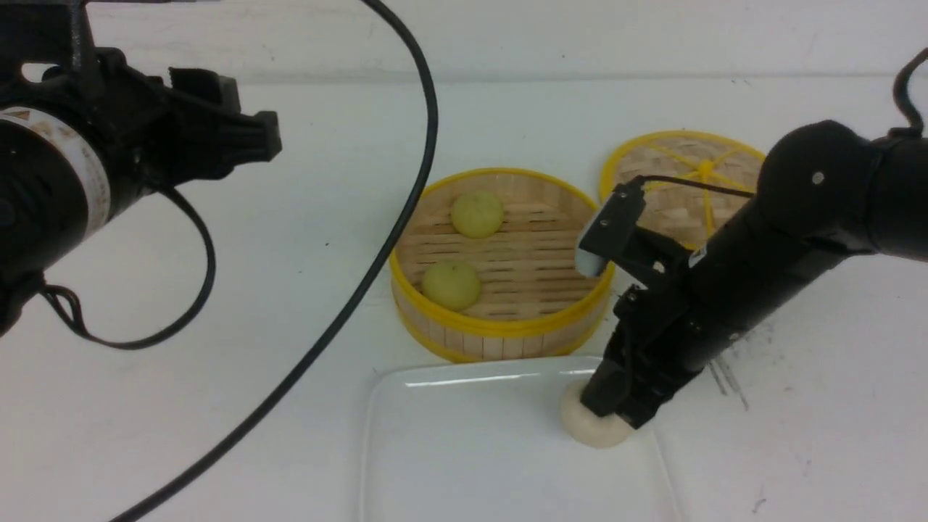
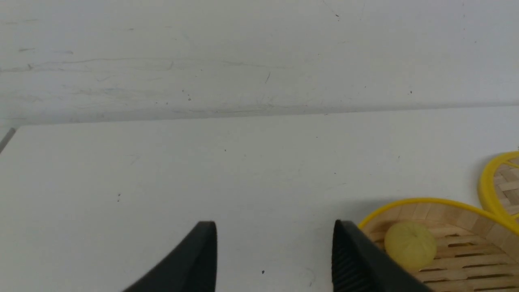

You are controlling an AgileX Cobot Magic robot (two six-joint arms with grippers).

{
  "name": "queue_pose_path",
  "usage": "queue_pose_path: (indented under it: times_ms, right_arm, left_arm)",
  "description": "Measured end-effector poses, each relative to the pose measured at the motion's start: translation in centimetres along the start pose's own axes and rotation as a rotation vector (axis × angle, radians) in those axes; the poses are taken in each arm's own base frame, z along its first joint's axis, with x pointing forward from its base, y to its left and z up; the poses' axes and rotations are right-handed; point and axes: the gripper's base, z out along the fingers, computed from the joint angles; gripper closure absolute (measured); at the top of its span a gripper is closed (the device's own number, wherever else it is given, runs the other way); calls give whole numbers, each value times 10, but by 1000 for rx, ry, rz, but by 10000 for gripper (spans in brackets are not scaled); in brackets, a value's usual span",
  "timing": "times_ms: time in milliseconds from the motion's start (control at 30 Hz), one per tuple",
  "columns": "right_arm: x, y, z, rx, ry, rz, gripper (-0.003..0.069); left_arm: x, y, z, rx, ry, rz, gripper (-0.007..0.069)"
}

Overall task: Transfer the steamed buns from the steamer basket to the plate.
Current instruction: Use the right arm to put the steamed stuffed bun into the plate, then use the left arm to grab the steamed stuffed bun that is closest to it

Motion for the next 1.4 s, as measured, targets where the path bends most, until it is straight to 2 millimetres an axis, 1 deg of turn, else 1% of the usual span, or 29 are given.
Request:
queue_pose_path:
  times_ms: [33, 167, 233, 467, 567, 600, 633, 667, 700, 733, 767, 800, 833, 867, 900, 933, 967, 1000, 1033, 1067, 1100, 1133, 1200, 1233, 1267, 1300, 1333, 1367, 1400]
  right_arm:
    - [0, -1, 2, 2, 2, 1, 635]
    - [2, -12, 22, 20, 8, 8, 635]
    - [2, -16, 27, 34, 4, 15, 634]
    - [1, -19, 30, 54, -7, -18, 627]
    - [1, -19, 30, 52, -5, -26, 597]
    - [1, -18, 29, 52, -7, -28, 578]
    - [1, -17, 27, 53, -10, -35, 505]
    - [0, -16, 24, 56, -17, -38, 454]
    - [-1, -15, 20, 60, -25, -42, 408]
    - [-2, -15, 20, 61, -27, -43, 397]
    - [-3, -14, 17, 66, -36, -46, 340]
    - [-5, -12, 10, 81, -58, -54, 263]
    - [-7, -11, 5, 96, -77, -61, 206]
    - [-9, -11, 1, 109, -93, -66, 165]
    - [-11, -9, -6, 127, -114, -75, 132]
    - [-11, -9, -7, 130, -119, -77, 126]
    - [-14, -7, -15, 152, -148, -87, 97]
    - [-16, -5, -22, 168, -171, -95, 86]
    - [-19, -2, -32, 188, -202, -108, 83]
    - [-20, -1, -34, 191, -207, -110, 83]
    - [-23, 1, -42, 205, -230, -121, 84]
    - [-31, 7, -64, 240, -295, -149, 97]
    - [-41, 16, -90, 274, -375, -171, 123]
    - [-45, 20, -102, 285, -412, -172, 134]
    - [-45, 21, -104, 287, -417, -174, 137]
    - [-49, 29, -124, 302, -479, -169, 157]
    - [-50, 31, -130, 306, -494, -168, 160]
    - [-50, 41, -149, 320, -549, -170, 175]
    - [-50, 43, -153, 323, -561, -171, 176]
  left_arm:
    - [1, 0, 1, -1, 4, 0, 220]
    - [4, -2, 6, -3, 23, 2, 220]
    - [5, -3, 8, -3, 29, 3, 220]
    - [6, -3, 9, -4, 35, 3, 220]
    - [6, -3, 9, -5, 36, 3, 220]
    - [6, -3, 9, -5, 36, 3, 220]
    - [6, -3, 9, -5, 36, 3, 220]
    - [6, -3, 9, -5, 36, 3, 220]
    - [6, -3, 9, -5, 36, 3, 220]
    - [6, -3, 9, -5, 36, 3, 220]
    - [6, -3, 9, -5, 35, 4, 220]
    - [6, -3, 9, -5, 35, 4, 220]
    - [6, -3, 9, -5, 35, 4, 220]
    - [6, -3, 9, -5, 35, 4, 220]
    - [6, -3, 9, -5, 35, 4, 220]
    - [6, -3, 9, -5, 35, 4, 220]
    - [6, -3, 9, -5, 35, 4, 220]
    - [6, -3, 9, -5, 35, 4, 220]
    - [6, -3, 9, -5, 35, 4, 220]
    - [6, -3, 9, -5, 35, 4, 220]
    - [6, -3, 9, -5, 35, 4, 220]
    - [6, -3, 9, -4, 35, 4, 220]
    - [6, -3, 9, -4, 35, 4, 220]
    - [6, -3, 9, -5, 35, 5, 220]
    - [6, -3, 9, -5, 35, 5, 220]
    - [6, -3, 9, -5, 34, 7, 220]
    - [6, -3, 9, -5, 34, 7, 220]
    - [6, -3, 9, -5, 34, 8, 220]
    - [6, -3, 9, -5, 34, 8, 220]
